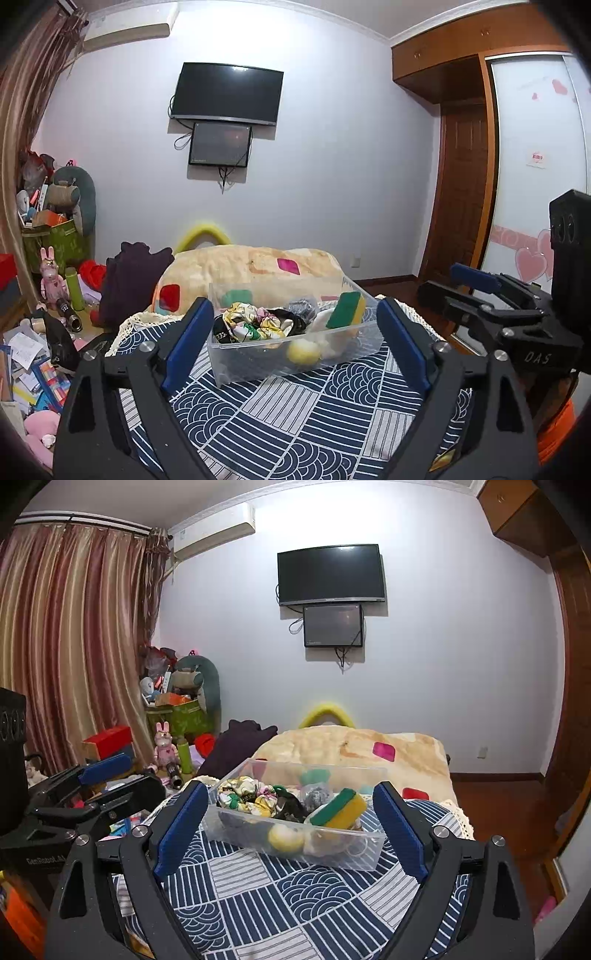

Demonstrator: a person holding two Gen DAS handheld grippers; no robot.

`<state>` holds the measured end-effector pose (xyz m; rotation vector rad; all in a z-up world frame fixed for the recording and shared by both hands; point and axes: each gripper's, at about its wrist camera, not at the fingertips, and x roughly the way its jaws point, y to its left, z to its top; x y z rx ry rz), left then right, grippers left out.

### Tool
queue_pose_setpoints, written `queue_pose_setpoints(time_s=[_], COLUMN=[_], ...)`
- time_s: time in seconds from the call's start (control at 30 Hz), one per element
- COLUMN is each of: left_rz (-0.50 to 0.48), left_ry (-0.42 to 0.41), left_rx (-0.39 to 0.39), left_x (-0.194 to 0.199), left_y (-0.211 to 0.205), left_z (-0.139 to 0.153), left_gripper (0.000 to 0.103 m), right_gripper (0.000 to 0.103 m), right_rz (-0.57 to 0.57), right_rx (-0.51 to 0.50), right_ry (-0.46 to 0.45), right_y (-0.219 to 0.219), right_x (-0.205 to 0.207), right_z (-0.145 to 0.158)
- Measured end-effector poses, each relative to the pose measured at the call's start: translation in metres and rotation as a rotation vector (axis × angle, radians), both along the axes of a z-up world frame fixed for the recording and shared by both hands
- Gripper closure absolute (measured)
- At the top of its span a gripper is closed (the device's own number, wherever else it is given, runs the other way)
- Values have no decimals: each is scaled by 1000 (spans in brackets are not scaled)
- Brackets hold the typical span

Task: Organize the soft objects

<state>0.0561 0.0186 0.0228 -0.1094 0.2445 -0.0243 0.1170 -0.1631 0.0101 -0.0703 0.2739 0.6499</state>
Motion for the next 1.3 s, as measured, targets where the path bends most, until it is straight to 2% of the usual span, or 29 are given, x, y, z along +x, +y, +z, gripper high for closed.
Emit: queue_pose_setpoints(time_s=[0.73, 0.87, 1.3], left_rz=[-14, -10, -1], left_ry=[-36, -41, -42], left_rx=[-3, -5, -8], left_x=[-12, -13, -14], left_y=[-3, -4, -6], left_z=[8, 9, 10], left_gripper=[6, 4, 0], right_gripper=[12, 4, 1], right_rz=[2, -3, -5], right_rx=[19, 25, 32], right_ry=[-13, -18, -41], right_y=[-5, -6, -8], right_x=[-8, -8, -13], right_z=[2, 2, 6])
